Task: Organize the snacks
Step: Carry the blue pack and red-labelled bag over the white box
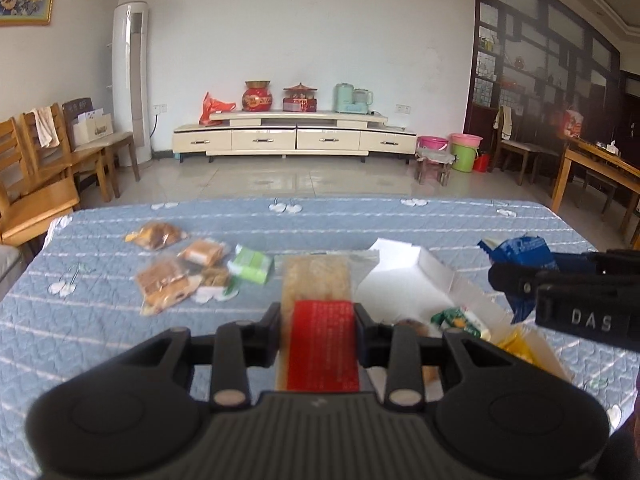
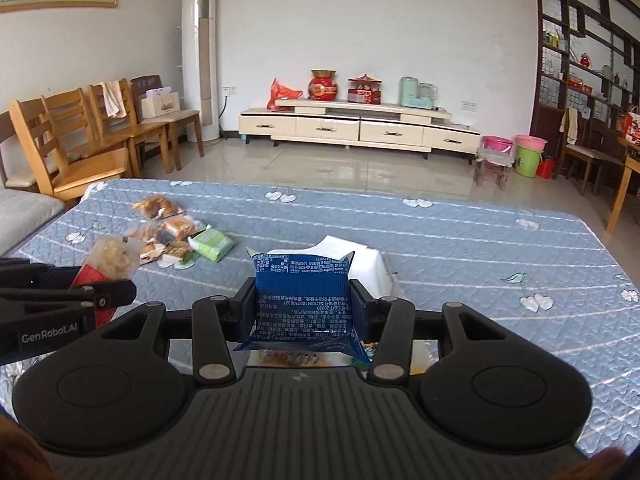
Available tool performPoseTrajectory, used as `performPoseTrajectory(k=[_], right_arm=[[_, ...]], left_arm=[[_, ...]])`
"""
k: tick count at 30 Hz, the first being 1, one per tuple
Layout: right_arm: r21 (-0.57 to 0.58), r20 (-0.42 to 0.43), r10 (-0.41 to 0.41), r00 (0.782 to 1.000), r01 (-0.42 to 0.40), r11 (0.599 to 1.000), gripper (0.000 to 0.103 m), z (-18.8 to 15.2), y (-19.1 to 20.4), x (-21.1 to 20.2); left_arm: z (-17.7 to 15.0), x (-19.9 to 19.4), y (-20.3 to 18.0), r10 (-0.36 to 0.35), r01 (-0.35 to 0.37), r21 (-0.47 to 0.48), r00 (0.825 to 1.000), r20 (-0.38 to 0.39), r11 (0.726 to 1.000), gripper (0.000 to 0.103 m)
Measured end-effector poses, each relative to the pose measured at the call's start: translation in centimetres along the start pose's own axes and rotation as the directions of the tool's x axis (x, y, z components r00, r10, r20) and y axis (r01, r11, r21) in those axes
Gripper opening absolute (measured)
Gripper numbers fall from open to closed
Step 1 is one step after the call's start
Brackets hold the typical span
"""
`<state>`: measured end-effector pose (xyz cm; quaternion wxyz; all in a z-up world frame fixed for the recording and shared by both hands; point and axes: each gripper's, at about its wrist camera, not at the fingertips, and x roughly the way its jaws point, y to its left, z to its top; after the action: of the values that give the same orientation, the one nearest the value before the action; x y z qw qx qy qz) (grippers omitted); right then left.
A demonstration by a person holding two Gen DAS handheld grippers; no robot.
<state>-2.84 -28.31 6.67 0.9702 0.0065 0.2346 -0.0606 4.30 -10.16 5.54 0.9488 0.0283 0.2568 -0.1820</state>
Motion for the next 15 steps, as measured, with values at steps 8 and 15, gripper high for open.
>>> performPoseTrajectory(k=[8, 15], right_arm=[[-0.01, 0.018, -0.021, 1.0, 0.021, 1.0, 0.058, 1.3, -0.5, 0.6], [-0.013, 0.029, -0.032, 0.999, 0.032, 0.999, 0.058, 2.1, -0.7, 1.3]], left_arm=[[1.7, 0.9, -1.4, -0.001, 0.001, 0.0, 1.0, 0.017, 1.0, 0.034], [2.7, 1.9, -2.6, -0.006, 0.006, 0.014, 1.0, 0.019, 1.0, 0.034]])
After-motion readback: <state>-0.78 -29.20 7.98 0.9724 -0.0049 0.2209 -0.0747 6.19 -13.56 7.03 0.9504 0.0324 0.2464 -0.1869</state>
